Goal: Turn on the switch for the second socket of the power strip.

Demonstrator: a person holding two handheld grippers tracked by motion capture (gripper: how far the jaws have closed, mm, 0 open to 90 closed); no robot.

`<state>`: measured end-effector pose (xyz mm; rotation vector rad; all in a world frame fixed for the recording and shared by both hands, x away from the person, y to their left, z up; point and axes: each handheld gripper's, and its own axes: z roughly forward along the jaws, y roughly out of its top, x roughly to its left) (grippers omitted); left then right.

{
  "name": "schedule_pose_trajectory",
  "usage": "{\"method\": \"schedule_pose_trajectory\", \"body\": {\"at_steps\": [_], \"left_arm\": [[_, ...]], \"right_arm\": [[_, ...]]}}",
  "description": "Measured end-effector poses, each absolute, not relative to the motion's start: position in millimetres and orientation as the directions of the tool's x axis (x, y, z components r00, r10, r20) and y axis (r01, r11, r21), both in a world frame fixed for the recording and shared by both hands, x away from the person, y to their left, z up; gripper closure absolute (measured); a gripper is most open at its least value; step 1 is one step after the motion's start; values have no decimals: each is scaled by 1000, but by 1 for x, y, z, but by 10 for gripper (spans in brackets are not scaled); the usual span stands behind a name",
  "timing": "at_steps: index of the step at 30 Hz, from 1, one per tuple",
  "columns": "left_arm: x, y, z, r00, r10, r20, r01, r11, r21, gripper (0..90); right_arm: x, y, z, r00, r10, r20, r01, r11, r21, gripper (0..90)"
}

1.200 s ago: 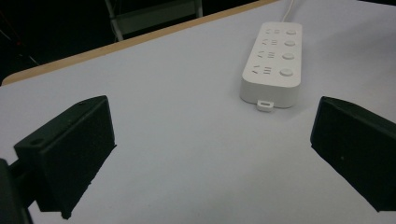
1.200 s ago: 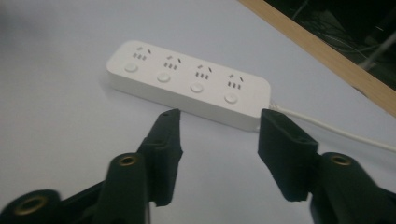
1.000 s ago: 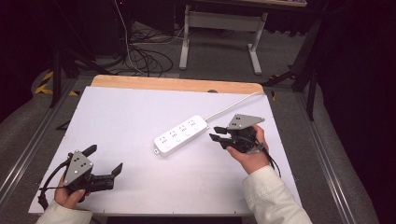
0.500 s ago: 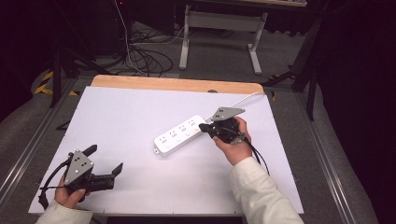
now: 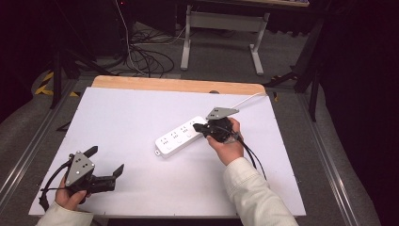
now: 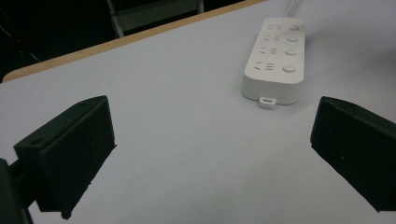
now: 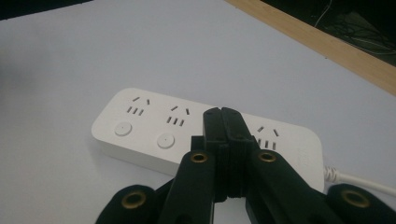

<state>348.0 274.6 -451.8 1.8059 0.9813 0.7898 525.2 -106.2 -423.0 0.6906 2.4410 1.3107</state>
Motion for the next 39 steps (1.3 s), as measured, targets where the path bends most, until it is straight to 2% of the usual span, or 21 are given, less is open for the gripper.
{"method": "schedule_pose_trajectory", "body": {"at_steps": [39], "left_arm": [[348,275,-452,480,871,107,294,-275,915,3]], "right_arm": [[536,-82,-467,-831,555,-38,304,510,805,900]]}}
